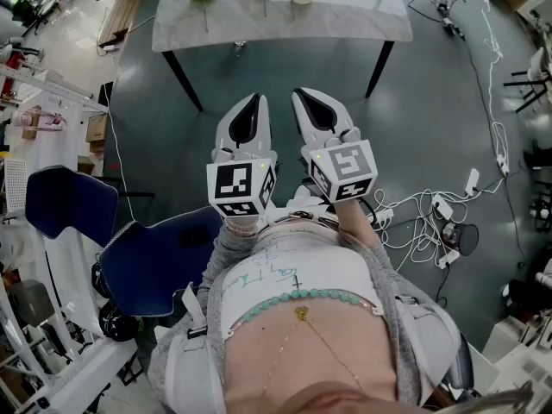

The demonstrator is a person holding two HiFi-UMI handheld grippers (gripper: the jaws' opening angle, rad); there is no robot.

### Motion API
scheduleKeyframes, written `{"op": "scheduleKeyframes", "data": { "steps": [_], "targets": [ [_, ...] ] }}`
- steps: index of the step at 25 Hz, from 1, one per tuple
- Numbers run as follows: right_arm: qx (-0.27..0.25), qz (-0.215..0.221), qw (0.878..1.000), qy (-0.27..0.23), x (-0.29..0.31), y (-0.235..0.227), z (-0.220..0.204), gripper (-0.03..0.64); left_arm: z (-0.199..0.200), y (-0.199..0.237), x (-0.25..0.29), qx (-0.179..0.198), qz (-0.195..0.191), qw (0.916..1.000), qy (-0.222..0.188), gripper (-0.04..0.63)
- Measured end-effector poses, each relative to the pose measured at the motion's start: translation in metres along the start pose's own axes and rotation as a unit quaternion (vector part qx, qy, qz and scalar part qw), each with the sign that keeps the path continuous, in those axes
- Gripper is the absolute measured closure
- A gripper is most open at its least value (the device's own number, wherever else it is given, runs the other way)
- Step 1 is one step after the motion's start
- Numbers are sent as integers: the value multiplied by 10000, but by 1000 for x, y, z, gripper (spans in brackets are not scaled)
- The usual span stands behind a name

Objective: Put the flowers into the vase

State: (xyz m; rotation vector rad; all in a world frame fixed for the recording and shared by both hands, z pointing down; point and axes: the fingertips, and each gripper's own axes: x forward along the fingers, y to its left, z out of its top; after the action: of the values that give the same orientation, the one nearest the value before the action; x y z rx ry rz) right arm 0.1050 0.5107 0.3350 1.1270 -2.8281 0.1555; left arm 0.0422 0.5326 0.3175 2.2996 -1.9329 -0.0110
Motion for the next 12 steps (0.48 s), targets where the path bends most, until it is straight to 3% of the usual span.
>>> {"op": "scheduleKeyframes", "data": {
  "steps": [12],
  "targets": [
    [12, 295, 9995, -109, -7, -20, 1, 594, -4, -19, 13, -4, 149, 9999, 27, 594]
  ]
}}
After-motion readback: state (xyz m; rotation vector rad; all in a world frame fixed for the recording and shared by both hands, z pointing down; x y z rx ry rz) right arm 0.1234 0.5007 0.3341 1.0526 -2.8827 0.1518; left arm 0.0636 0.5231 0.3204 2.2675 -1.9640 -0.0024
